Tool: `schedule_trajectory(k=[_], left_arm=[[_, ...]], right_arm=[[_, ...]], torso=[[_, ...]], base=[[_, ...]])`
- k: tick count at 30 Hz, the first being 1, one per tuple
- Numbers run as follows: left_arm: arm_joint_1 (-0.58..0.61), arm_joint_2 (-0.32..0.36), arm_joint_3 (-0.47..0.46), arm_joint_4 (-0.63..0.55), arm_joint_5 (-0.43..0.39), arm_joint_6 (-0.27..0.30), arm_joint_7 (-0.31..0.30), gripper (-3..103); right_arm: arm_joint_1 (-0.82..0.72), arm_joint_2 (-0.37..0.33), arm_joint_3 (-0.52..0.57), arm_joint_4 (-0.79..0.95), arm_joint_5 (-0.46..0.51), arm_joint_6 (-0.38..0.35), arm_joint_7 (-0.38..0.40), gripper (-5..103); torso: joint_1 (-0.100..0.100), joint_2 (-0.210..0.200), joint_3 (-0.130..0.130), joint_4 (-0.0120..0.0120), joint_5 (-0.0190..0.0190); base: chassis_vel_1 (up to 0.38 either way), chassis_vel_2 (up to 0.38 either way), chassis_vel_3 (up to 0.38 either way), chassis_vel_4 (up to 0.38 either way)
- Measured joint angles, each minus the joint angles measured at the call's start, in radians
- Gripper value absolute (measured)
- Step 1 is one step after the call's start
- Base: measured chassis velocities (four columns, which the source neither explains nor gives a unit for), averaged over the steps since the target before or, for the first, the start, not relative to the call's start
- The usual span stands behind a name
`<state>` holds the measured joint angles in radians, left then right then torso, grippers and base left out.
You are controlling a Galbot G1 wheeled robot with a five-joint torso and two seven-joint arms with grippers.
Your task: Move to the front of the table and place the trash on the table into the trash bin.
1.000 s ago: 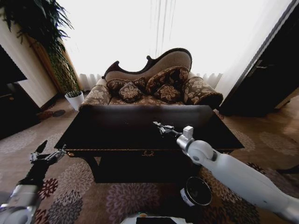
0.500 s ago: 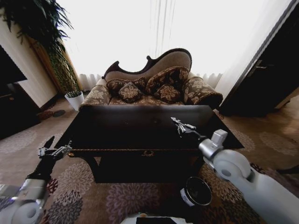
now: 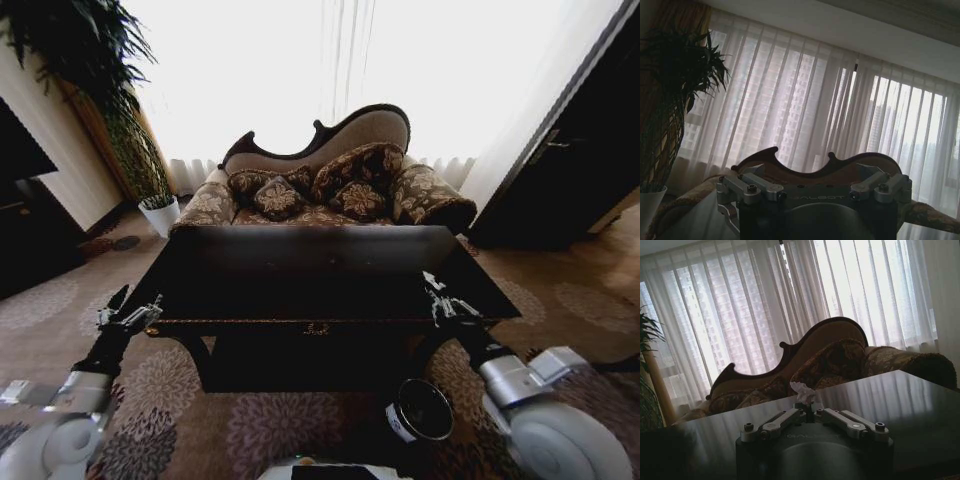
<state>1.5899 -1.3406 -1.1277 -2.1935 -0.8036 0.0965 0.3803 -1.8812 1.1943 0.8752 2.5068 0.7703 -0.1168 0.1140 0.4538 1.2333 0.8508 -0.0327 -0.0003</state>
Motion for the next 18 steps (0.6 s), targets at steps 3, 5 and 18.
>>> schedule_trajectory(k=[3, 5, 18], left_arm=[[-0.012, 0.003, 0.003, 0.018, -0.004, -0.002, 0.000, 100], [-0.023, 0.003, 0.002, 0.038, -0.003, -0.006, 0.002, 100], [-0.025, 0.000, -0.081, 0.028, -0.065, -0.005, 0.003, 100]], right_arm=[[-0.030, 0.067, -0.009, -0.001, -0.066, 0.037, -0.017, 2], [-0.049, 0.107, -0.019, -0.002, -0.131, 0.077, -0.038, 2], [-0.083, 0.147, -0.105, -0.135, -0.312, 0.257, -0.094, 2]], torso=[[0.000, 0.000, 0.000, 0.0000, -0.0002], [0.000, 0.000, 0.000, 0.0000, -0.0004], [0.000, 0.000, 0.000, 0.0003, 0.0001]], base=[[0.000, 0.000, 0.000, 0.000], [0.000, 0.000, 0.000, 0.000], [0.000, 0.000, 0.000, 0.000]])
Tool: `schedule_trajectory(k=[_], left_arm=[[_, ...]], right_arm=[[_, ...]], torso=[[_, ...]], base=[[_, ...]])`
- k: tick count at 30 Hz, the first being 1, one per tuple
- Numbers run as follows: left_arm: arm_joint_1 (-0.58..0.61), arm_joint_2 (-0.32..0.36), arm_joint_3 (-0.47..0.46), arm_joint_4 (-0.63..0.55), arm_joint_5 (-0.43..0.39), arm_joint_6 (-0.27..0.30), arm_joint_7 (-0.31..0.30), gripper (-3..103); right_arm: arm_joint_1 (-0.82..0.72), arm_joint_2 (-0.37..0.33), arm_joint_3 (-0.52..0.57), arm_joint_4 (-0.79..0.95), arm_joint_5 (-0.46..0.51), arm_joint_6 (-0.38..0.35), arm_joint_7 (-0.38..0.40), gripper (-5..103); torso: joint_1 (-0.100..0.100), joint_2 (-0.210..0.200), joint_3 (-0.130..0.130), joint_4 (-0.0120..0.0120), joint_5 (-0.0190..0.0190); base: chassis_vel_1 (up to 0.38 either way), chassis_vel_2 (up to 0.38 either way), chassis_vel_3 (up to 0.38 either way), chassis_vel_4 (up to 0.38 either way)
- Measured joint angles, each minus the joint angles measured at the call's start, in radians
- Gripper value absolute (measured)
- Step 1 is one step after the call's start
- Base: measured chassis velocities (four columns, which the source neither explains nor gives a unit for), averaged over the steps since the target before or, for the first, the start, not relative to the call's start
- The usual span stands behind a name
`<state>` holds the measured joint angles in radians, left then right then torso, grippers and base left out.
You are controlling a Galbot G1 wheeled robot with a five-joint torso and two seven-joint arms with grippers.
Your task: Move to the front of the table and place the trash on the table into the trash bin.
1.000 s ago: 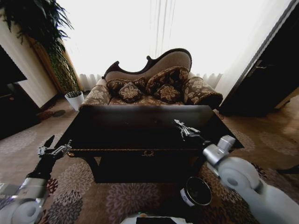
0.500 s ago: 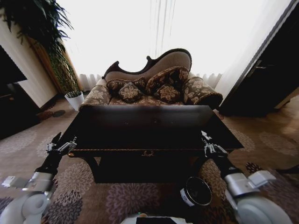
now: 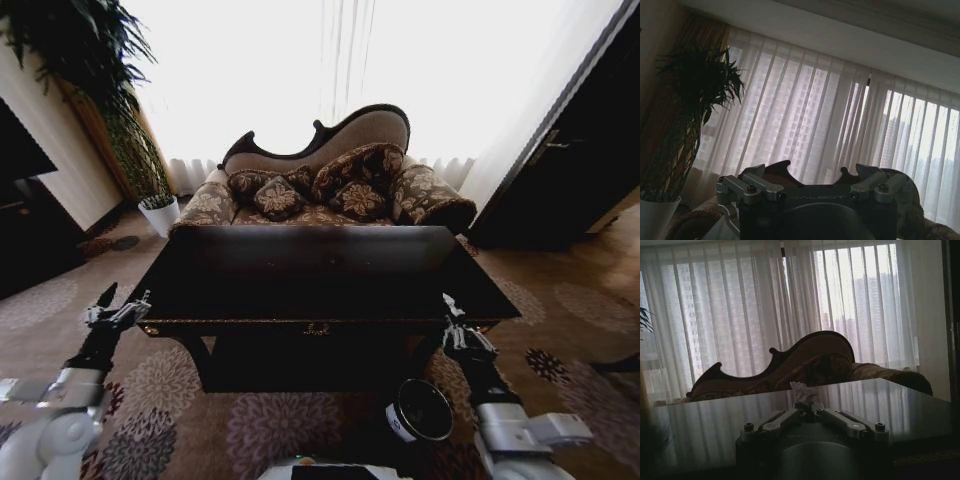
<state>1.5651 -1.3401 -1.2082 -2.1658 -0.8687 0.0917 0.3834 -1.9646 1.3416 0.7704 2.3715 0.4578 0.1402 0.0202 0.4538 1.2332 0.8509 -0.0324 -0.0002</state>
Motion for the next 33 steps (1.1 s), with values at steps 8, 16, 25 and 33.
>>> schedule_trajectory(k=[8, 16, 25, 33], left_arm=[[0.006, -0.011, -0.022, -0.032, -0.010, 0.006, -0.002, 100], [0.031, -0.016, -0.049, -0.072, -0.027, 0.010, -0.002, 100], [0.062, -0.010, -0.104, -0.127, -0.064, 0.025, -0.008, 100], [0.114, -0.014, -0.155, -0.180, -0.084, 0.035, -0.014, 100]], right_arm=[[0.020, -0.009, -0.057, -0.220, -0.088, 0.102, -0.029, 2], [0.104, -0.029, -0.103, -0.516, -0.160, 0.152, -0.040, 2], [0.240, -0.091, -0.197, -0.876, -0.023, 0.098, -0.057, 2], [0.423, -0.178, -0.277, -1.095, 0.023, 0.056, -0.067, 2]], torso=[[0.000, 0.000, 0.000, -0.0002, -0.0002], [0.000, 0.000, 0.000, -0.0001, 0.0003], [0.000, 0.000, 0.000, -0.0003, 0.0002], [0.000, 0.000, 0.000, 0.0001, -0.0001]], base=[[0.000, 0.000, 0.000, 0.000], [0.000, 0.000, 0.000, 0.000], [0.000, 0.000, 0.000, 0.000], [0.000, 0.000, 0.000, 0.000]])
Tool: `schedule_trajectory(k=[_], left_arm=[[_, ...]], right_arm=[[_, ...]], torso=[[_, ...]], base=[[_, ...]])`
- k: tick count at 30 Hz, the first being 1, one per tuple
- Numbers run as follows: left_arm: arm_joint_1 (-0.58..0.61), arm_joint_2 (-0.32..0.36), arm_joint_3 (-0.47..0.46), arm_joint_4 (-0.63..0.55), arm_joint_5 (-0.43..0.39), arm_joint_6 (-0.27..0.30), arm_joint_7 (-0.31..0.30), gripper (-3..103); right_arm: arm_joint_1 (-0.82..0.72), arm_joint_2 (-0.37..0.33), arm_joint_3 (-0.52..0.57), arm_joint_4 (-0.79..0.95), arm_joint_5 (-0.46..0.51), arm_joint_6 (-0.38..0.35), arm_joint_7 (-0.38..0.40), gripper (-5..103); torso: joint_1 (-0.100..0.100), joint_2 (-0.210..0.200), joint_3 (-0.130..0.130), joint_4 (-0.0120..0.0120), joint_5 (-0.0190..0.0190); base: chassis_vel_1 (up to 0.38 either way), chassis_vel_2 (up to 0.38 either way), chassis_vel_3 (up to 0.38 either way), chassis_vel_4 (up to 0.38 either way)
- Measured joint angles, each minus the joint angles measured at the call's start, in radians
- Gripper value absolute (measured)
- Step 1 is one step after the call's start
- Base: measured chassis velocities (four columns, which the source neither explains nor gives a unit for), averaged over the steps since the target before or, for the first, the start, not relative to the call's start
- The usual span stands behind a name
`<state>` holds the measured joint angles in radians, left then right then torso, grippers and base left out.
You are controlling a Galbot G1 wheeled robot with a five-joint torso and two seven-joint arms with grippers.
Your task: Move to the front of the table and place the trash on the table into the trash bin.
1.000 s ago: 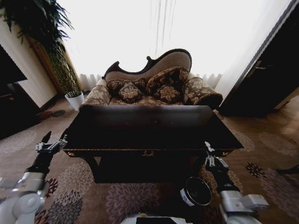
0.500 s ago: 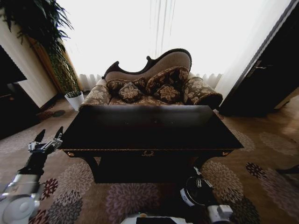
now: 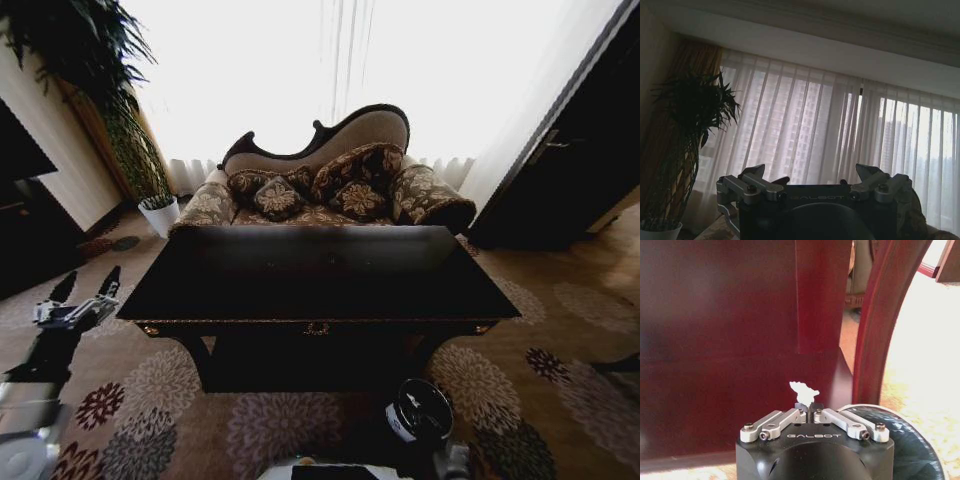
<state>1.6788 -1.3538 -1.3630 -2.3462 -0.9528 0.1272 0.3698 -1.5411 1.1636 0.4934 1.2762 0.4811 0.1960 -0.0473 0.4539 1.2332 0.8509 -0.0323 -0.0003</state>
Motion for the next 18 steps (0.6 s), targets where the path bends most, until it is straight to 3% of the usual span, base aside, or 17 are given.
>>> schedule_trajectory(k=[6, 18], left_arm=[[0.057, 0.012, -0.074, -0.030, -0.036, 0.004, -0.002, 100], [0.092, -0.009, -0.104, -0.043, -0.039, 0.004, -0.002, 100]], right_arm=[[0.178, -0.089, -0.076, -0.326, -0.008, 0.045, -0.028, 2], [0.346, -0.071, -0.112, -0.557, 0.004, 0.075, -0.084, 2]], torso=[[0.000, 0.000, 0.000, -0.0003, 0.0000], [0.000, 0.000, 0.000, -0.0002, 0.0004]], base=[[0.000, 0.000, 0.000, 0.000], [0.000, 0.000, 0.000, 0.000]])
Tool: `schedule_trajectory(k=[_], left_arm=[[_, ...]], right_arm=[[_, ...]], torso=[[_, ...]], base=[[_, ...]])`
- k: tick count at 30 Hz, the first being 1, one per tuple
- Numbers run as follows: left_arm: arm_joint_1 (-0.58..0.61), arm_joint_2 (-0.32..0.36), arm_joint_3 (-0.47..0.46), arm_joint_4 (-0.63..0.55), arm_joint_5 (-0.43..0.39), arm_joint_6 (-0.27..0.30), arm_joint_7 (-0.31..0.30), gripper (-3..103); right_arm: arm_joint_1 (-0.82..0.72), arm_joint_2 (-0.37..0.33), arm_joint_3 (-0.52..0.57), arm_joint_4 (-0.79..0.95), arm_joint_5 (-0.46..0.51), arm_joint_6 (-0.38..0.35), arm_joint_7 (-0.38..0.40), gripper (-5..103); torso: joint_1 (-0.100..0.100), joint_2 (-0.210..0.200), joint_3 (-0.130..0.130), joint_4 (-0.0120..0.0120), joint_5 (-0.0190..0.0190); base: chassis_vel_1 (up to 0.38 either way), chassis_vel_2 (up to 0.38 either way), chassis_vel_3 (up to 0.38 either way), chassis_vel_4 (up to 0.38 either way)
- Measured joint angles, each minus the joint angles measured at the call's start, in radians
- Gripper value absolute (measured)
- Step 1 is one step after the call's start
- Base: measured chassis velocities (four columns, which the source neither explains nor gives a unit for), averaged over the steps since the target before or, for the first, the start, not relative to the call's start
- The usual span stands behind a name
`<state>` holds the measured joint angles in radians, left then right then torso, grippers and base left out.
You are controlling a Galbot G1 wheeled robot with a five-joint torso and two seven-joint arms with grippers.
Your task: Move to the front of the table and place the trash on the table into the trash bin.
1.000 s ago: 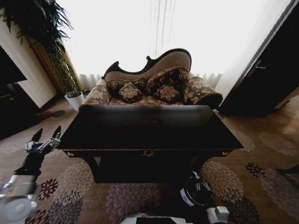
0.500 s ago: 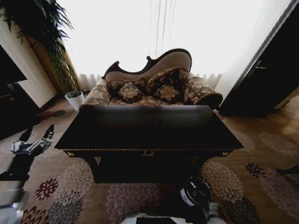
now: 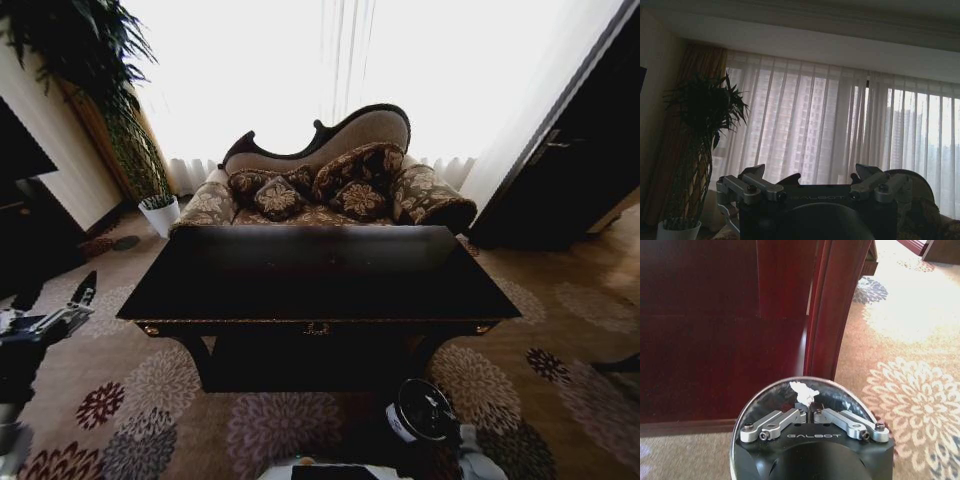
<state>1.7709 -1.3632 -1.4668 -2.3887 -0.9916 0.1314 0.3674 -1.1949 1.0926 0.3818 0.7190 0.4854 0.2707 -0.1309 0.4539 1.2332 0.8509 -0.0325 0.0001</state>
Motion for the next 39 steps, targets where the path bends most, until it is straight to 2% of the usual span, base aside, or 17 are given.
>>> schedule_trajectory(k=[9, 12, 15, 17, 20, 23, 24, 25, 27, 30, 33, 34, 35, 37, 39], left_arm=[[0.010, -0.005, -0.006, 0.000, 0.005, 0.000, 0.000, 100], [0.012, -0.008, -0.006, -0.005, 0.006, 0.000, 0.000, 100], [0.014, -0.010, -0.006, -0.008, 0.007, 0.000, 0.000, 100], [0.017, -0.015, -0.005, -0.013, 0.008, -0.001, 0.000, 100], [0.018, -0.019, -0.001, -0.016, 0.011, -0.002, 0.001, 100], [0.020, -0.022, 0.003, -0.021, 0.014, -0.003, 0.001, 100], [0.020, -0.022, 0.003, -0.021, 0.014, -0.003, 0.001, 100], [0.020, -0.022, 0.003, -0.021, 0.014, -0.004, 0.002, 100], [0.017, -0.021, 0.009, -0.020, 0.014, -0.004, 0.002, 100], [0.010, -0.020, 0.020, -0.016, 0.017, -0.004, 0.002, 100], [-0.005, -0.032, 0.054, -0.016, 0.025, -0.001, 0.000, 100], [-0.005, -0.032, 0.054, -0.016, 0.025, -0.001, 0.000, 100], [-0.013, -0.041, 0.069, -0.017, 0.031, 0.000, -0.002, 100], [-0.019, -0.046, 0.079, -0.017, 0.037, 0.000, -0.002, 100], [-0.029, -0.053, 0.097, -0.011, 0.050, 0.000, -0.002, 100]], right_arm=[[0.044, -0.016, 0.004, -0.061, -0.018, -0.016, -0.006, 0], [0.042, -0.013, 0.007, -0.063, -0.019, -0.020, -0.011, 16], [0.036, -0.009, 0.008, -0.057, -0.019, -0.021, -0.014, 21], [0.028, -0.006, 0.009, -0.047, -0.018, -0.021, -0.018, 32], [0.022, -0.003, 0.010, -0.041, -0.018, -0.021, -0.020, 37], [0.005, -0.002, 0.015, -0.025, -0.018, -0.021, -0.023, 54], [0.005, -0.002, 0.015, -0.025, -0.018, -0.021, -0.023, 54], [0.001, -0.001, 0.017, -0.019, -0.018, -0.021, -0.023, 59], [-0.031, 0.004, 0.024, 0.024, -0.017, -0.021, -0.023, 70], [-0.072, 0.014, 0.034, 0.086, -0.016, -0.021, -0.026, 76], [-0.153, 0.031, 0.053, 0.212, -0.017, -0.021, -0.032, 91], [-0.153, 0.031, 0.053, 0.212, -0.017, -0.021, -0.032, 91], [-0.191, 0.039, 0.060, 0.265, -0.026, -0.018, -0.033, 96], [-0.223, 0.048, 0.069, 0.306, -0.044, -0.010, -0.034, 96], [-0.292, 0.073, 0.103, 0.397, -0.094, 0.015, -0.046, 100]], torso=[[0.000, 0.000, 0.000, -0.0001, -0.0003], [0.000, 0.000, 0.000, 0.0001, -0.0004], [0.000, 0.000, 0.000, -0.0001, -0.0003], [0.000, 0.000, 0.000, 0.0000, -0.0004], [0.000, 0.000, 0.000, 0.0001, -0.0003], [0.000, 0.000, 0.000, 0.0000, -0.0004], [0.000, 0.000, 0.000, 0.0000, -0.0004], [0.000, 0.000, 0.000, 0.0000, -0.0004], [0.000, 0.000, 0.000, 0.0001, -0.0004], [0.000, 0.000, 0.000, 0.0000, -0.0004], [0.000, 0.000, 0.000, 0.0002, -0.0005], [0.000, 0.000, 0.000, 0.0002, -0.0005], [0.000, 0.000, 0.000, 0.0001, -0.0007], [0.000, 0.000, 0.000, 0.0000, -0.0004], [0.000, 0.000, 0.000, 0.0000, -0.0005]], base=[[0.000, 0.000, 0.000, 0.000], [0.000, 0.000, 0.000, 0.000], [0.000, 0.000, 0.000, 0.000], [0.000, 0.000, 0.000, 0.000], [0.000, 0.000, 0.000, 0.000], [0.000, 0.000, 0.000, 0.000], [0.000, 0.000, 0.000, 0.000], [0.000, 0.000, 0.000, 0.000], [0.000, 0.000, 0.000, 0.000], [0.000, 0.000, 0.000, 0.000], [0.000, 0.000, 0.000, 0.000], [0.000, 0.000, 0.000, 0.000], [0.000, 0.000, 0.000, 0.000], [0.000, 0.000, 0.000, 0.000], [0.000, 0.000, 0.000, 0.000]])
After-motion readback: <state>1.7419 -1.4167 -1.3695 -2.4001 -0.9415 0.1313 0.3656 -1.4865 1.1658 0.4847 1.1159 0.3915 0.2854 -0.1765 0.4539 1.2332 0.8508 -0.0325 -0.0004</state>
